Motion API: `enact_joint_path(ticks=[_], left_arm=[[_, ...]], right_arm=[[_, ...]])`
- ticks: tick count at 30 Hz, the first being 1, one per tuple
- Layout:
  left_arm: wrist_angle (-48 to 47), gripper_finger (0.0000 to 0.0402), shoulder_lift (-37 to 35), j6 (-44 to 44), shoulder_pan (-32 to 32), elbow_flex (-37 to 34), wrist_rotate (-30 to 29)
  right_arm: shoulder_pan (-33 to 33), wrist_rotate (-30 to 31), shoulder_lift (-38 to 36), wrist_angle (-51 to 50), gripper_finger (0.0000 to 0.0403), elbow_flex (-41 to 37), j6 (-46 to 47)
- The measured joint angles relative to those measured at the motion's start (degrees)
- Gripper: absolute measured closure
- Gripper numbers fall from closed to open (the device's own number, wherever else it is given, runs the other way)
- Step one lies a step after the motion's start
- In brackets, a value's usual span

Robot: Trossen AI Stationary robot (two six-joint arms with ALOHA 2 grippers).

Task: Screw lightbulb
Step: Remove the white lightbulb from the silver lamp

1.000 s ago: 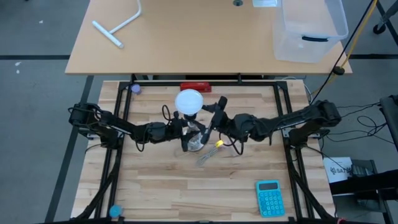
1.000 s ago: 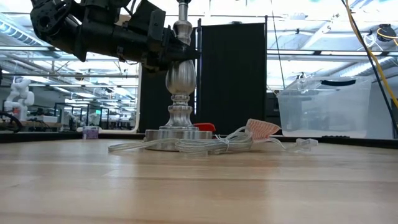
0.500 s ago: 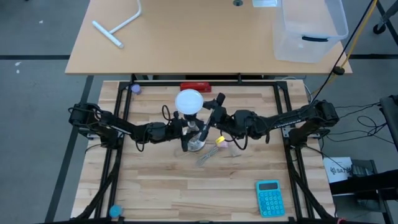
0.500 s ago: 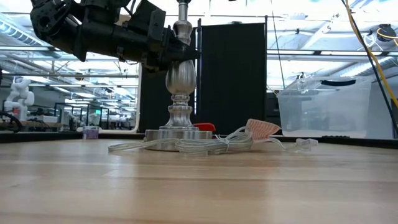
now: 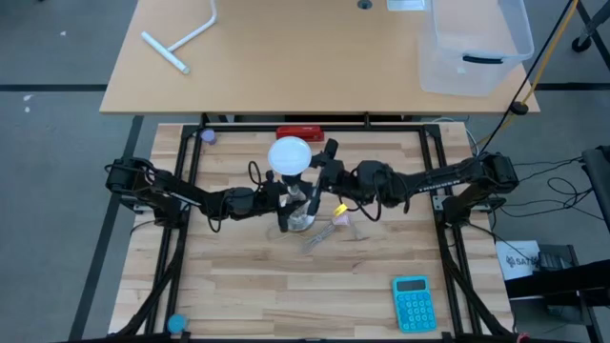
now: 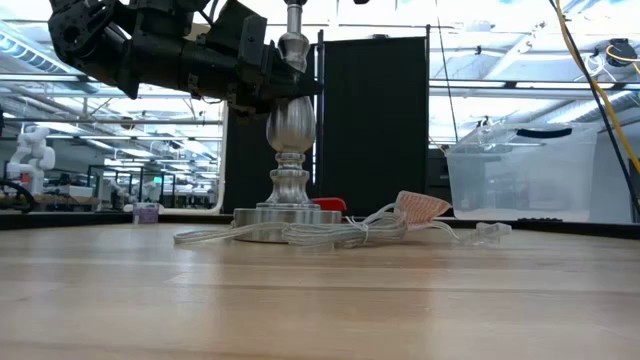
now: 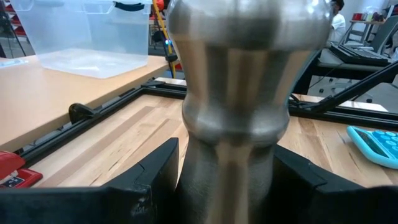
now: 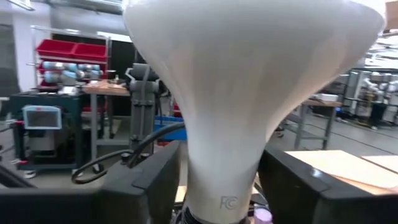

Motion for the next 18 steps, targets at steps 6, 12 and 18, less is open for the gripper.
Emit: enact_joint_path(ticks=[6,12,18], left_arm=[[0.00,0.0208,-0.02,0.05,0.00,-0.02,-0.02],[-0.13,0.0208,-0.02,0.15,0.02,-0.02,0.41],[-0.12,0.0208,-0.02,0.15,0.02,-0.02,0.64]], right_arm=[[-1.39,-5.50,-0.42,-1.21,0.0251,0.00,0.79],[-3.92,-13.61,-1.05,-3.04,0.0240,0.07,2.89],[-7.34,-23.57,-1.07,-3.57,0.0244,0.11,4.90]])
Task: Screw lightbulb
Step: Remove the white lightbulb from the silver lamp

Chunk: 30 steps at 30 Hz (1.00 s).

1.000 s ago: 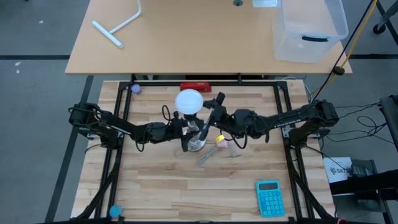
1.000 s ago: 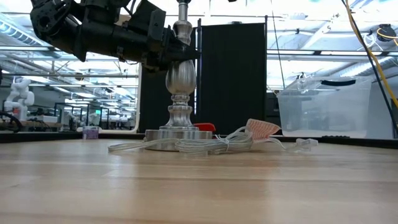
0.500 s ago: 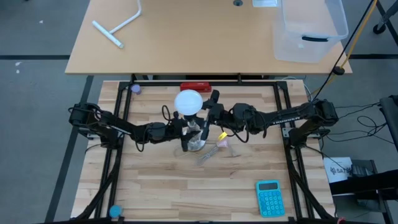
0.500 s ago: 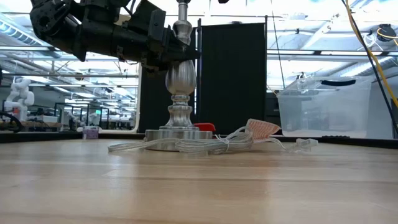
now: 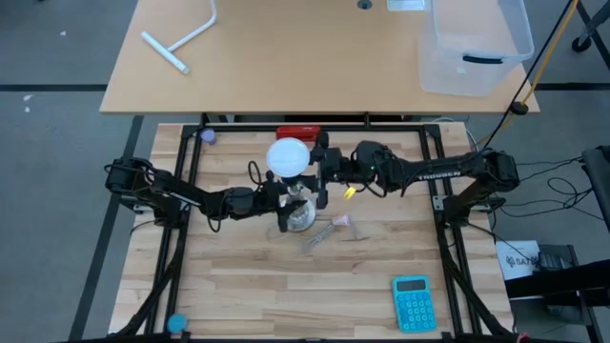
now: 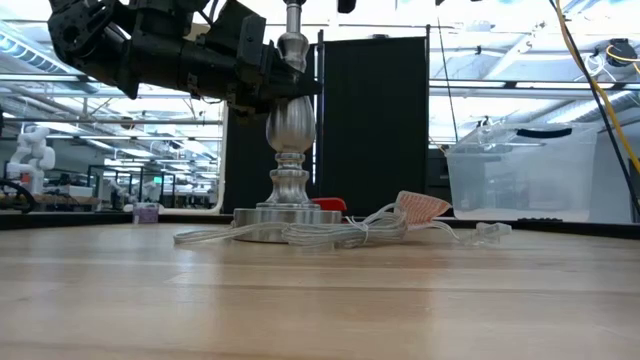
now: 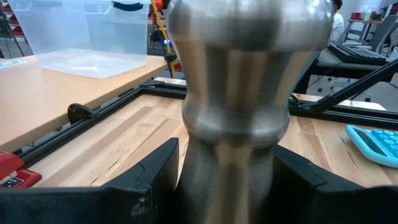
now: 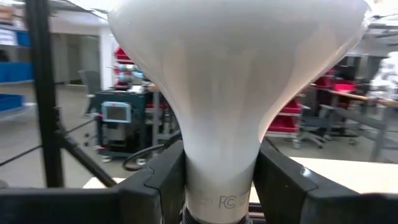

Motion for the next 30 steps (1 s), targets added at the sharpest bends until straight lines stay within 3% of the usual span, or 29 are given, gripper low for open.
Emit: enact_joint_path(ticks=[11,21,30], left_arm=[[0.05,0.0208,0.04,0.28,0.00,0.13,0.70],[0.00,0.0208,0.02,0.18,0.00,0.07,0.78],[-0.08,0.0208,-0.02,0.11,-0.02,-0.04,0.70]], right_arm=[[-6.05,-20.12,0.13,1.95,0.0237,0.00,3.38],[-5.94,-20.53,0.22,2.96,0.0227,0.02,5.79],[-4.52,-20.55,-0.17,-4.33,0.0132,3.60,2.53]])
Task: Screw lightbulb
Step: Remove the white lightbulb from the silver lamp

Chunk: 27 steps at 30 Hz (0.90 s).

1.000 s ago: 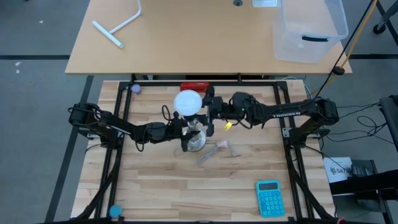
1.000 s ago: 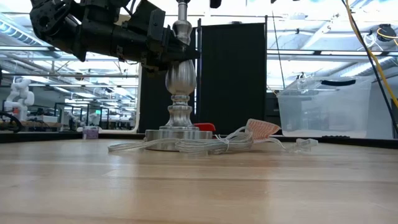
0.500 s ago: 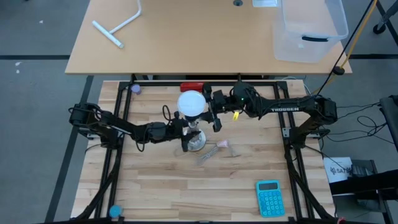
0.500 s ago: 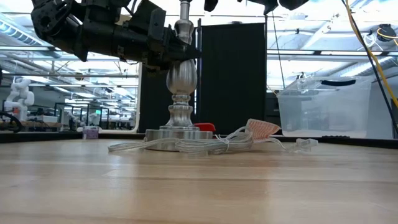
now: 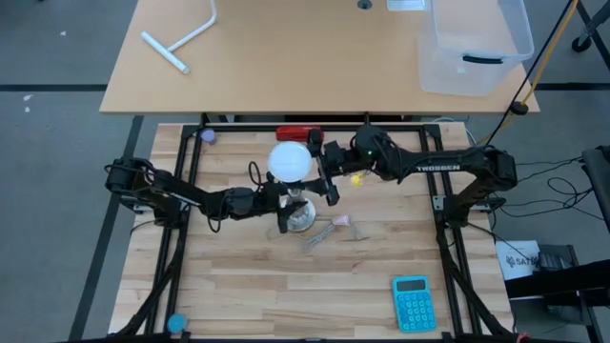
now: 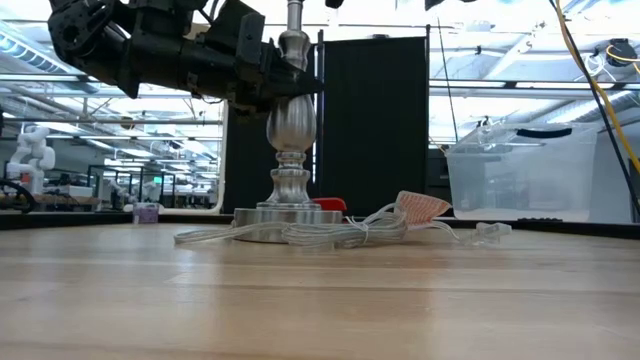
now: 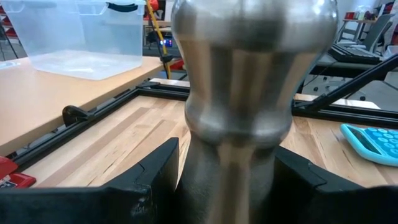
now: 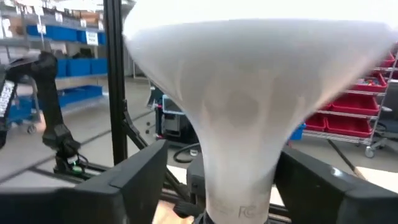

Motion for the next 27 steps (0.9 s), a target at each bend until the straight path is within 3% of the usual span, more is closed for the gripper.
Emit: enact_joint_path(ticks=[4,13,17,22,27], left_arm=[[0.03,0.0208,0.03,-0.28,0.02,0.04,0.00],[-0.02,0.0208,0.02,-0.66,0.00,0.02,-0.03],[-0.04,0.0208,0.02,-0.58,0.02,0.02,-0.05],[-0.02,0.0208,0.02,-0.49,0.02,0.02,-0.05],[-0.02,0.0208,0.02,-0.47,0.02,0.02,-0.07]], right_arm=[[0.10,2.79,-1.66,-4.19,0.0113,0.81,-5.68],[0.38,10.35,-9.05,-16.98,0.0111,1.11,-15.14],[0.68,11.02,-11.34,-22.86,0.0111,1.14,-15.48],[1.80,18.26,-11.85,-29.35,0.0120,1.12,-16.74],[2.21,18.86,-11.50,-32.37,0.0134,1.04,-16.50]])
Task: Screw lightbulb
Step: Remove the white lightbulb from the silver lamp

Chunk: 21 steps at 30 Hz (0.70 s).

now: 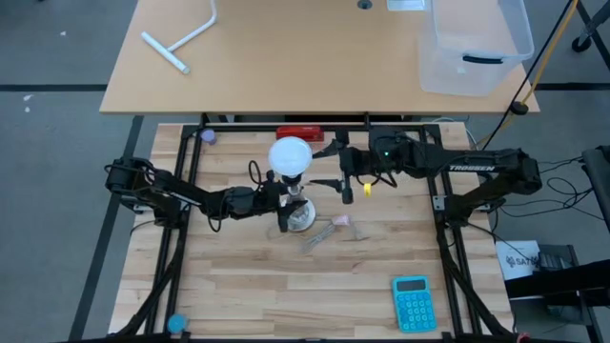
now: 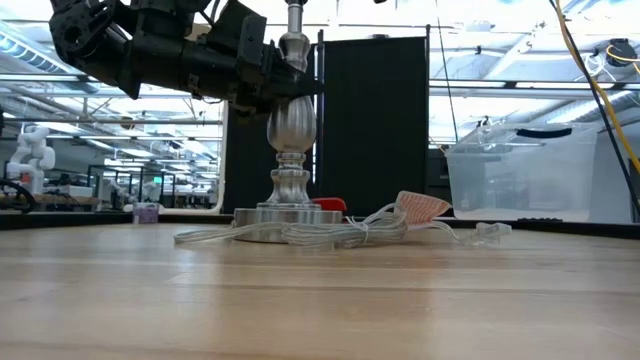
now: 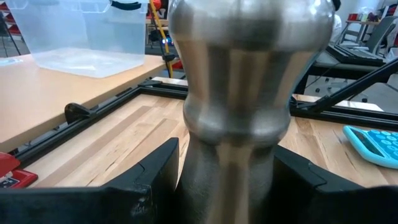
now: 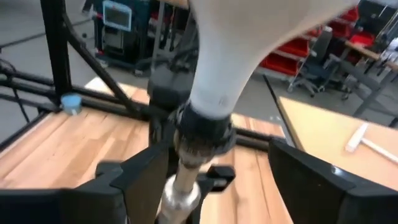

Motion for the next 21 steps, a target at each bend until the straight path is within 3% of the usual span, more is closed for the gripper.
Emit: enact_joint_path(ticks=[7,10,18,21], left_arm=[[0.00,0.0208,0.00,0.04,0.00,0.02,-0.02],[0.01,0.0208,0.00,0.14,0.00,0.02,-0.04],[0.01,0.0208,0.02,0.21,0.00,0.04,-0.35],[0.04,0.0208,0.02,0.20,0.25,0.04,-0.35]], right_arm=[[-0.55,3.90,0.04,-4.21,0.0140,-0.17,1.30],[-0.55,3.90,-0.45,0.36,0.0140,-3.19,2.32],[1.49,5.02,-2.20,37.27,0.0140,-20.64,8.65],[3.57,7.10,-0.72,45.71,0.0140,-23.12,9.18]])
